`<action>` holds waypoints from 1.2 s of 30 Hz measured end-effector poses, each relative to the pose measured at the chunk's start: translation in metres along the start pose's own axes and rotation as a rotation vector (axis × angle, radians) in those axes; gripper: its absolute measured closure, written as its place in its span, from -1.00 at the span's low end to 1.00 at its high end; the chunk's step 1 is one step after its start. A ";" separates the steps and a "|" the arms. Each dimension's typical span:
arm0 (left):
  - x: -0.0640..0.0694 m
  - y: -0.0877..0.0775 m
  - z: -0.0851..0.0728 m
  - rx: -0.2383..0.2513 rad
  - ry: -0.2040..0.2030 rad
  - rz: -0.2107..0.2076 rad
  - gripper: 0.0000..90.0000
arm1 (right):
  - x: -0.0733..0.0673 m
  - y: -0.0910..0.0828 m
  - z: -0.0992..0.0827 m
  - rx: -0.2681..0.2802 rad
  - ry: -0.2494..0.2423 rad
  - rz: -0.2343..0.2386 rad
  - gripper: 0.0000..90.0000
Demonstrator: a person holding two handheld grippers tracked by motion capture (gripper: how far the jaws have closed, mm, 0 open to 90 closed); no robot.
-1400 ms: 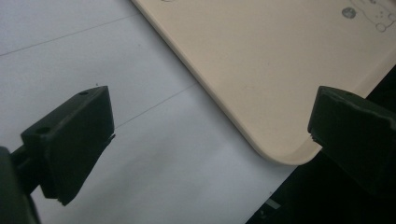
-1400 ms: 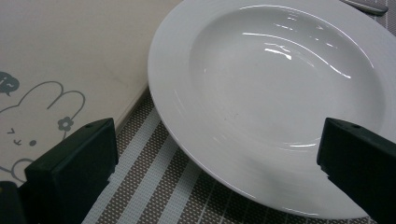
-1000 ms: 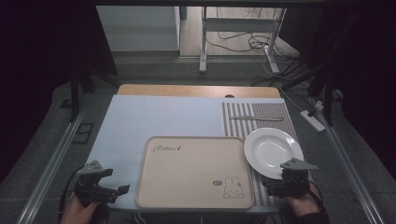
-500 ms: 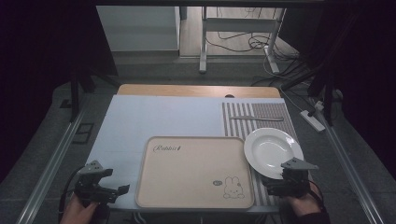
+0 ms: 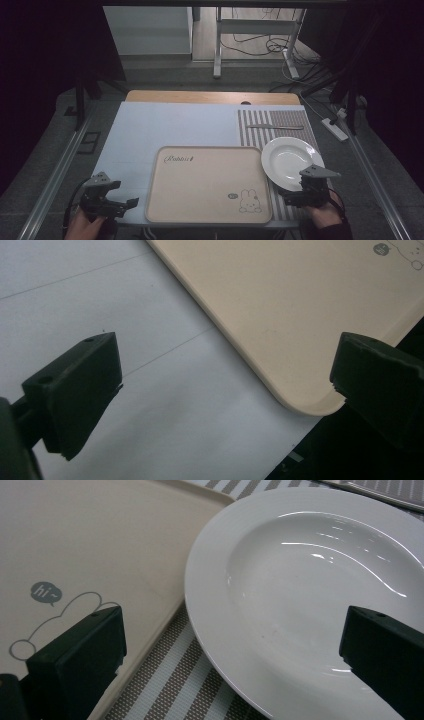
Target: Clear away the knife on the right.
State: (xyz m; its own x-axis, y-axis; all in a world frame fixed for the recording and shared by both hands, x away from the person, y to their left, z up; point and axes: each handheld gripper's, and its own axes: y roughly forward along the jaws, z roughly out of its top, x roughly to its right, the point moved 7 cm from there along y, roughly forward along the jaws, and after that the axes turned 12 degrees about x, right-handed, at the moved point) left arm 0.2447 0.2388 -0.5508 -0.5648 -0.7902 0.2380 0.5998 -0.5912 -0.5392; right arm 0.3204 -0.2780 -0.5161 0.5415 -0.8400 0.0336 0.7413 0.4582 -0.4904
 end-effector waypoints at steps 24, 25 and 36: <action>0.000 0.000 0.000 -0.002 0.000 0.001 -0.97 | 0.016 0.028 0.013 0.035 -0.002 0.016 -1.00; 0.000 0.000 0.000 -0.002 0.000 0.002 -0.97 | 0.016 0.029 0.014 0.038 0.001 0.018 -1.00; 0.000 0.001 0.000 -0.005 0.002 0.003 -0.97 | 0.016 0.044 0.020 0.019 -0.012 0.036 -1.00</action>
State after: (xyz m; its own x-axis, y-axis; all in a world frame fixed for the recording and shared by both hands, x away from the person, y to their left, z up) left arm 0.2448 0.2380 -0.5510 -0.5642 -0.7915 0.2351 0.5988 -0.5883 -0.5435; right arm 0.3701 -0.2656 -0.5195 0.5724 -0.8195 0.0271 0.7287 0.4933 -0.4750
